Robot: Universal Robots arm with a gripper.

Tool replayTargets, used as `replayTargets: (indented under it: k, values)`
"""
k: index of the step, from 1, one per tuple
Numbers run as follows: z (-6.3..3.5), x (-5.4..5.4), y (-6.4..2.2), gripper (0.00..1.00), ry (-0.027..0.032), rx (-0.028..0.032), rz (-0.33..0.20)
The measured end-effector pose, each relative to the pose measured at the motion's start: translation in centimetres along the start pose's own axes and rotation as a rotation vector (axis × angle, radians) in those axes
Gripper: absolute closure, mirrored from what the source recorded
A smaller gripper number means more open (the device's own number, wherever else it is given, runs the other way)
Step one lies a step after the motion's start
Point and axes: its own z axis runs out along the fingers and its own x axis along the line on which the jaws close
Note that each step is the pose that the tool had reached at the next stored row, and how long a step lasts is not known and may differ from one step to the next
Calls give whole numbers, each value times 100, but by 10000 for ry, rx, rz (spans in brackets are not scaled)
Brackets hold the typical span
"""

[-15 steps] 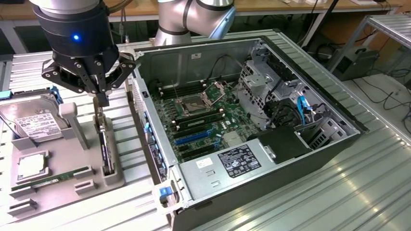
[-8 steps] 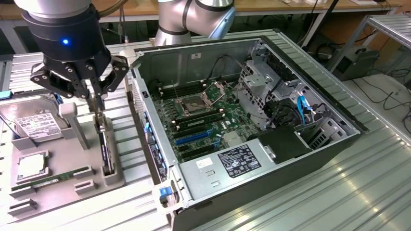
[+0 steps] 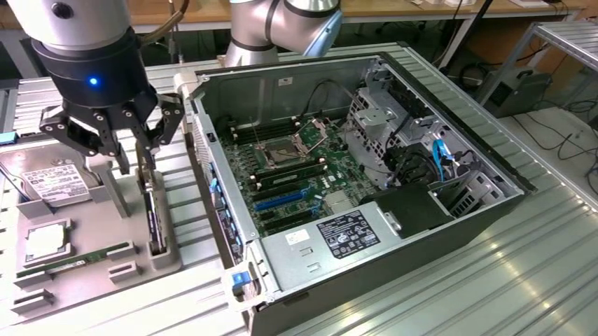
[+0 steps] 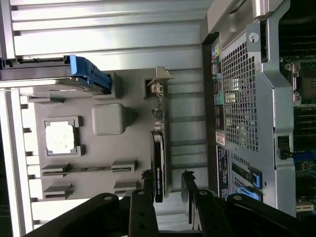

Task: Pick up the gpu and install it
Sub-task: 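Pick up the gpu and move the gpu toward the slot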

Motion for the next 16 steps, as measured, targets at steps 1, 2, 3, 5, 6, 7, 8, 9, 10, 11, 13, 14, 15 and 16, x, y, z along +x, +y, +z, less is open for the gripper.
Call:
replayTargets:
  k: [1, 2, 3, 5, 6, 7, 8, 9, 10, 11, 13, 14, 15, 16]
  values:
    - [36, 1, -1, 64, 1, 1, 0]
    - [63, 1, -1, 64, 0, 0, 1]
    - [83, 2, -1, 64, 0, 0, 1]
    - [120, 2, -2, 64, 0, 0, 1]
    - [139, 3, -3, 64, -1, -1, 0]
    - [157, 3, -3, 64, 0, 0, 1]
    - [176, 4, -3, 64, 0, 0, 1]
    - [201, 4, -4, 64, 1, 0, 1]
    - [221, 4, -4, 64, 9, 1, 1]
    - [241, 3, -4, 64, 20, 2, 1]
    - [278, 0, -5, 64, 62, 4, 1]
    - [296, -4, -5, 64, 108, 6, 2]
    - [310, -10, -5, 64, 165, 12, 3]
    - [322, -17, -4, 64, 223, 16, 4]
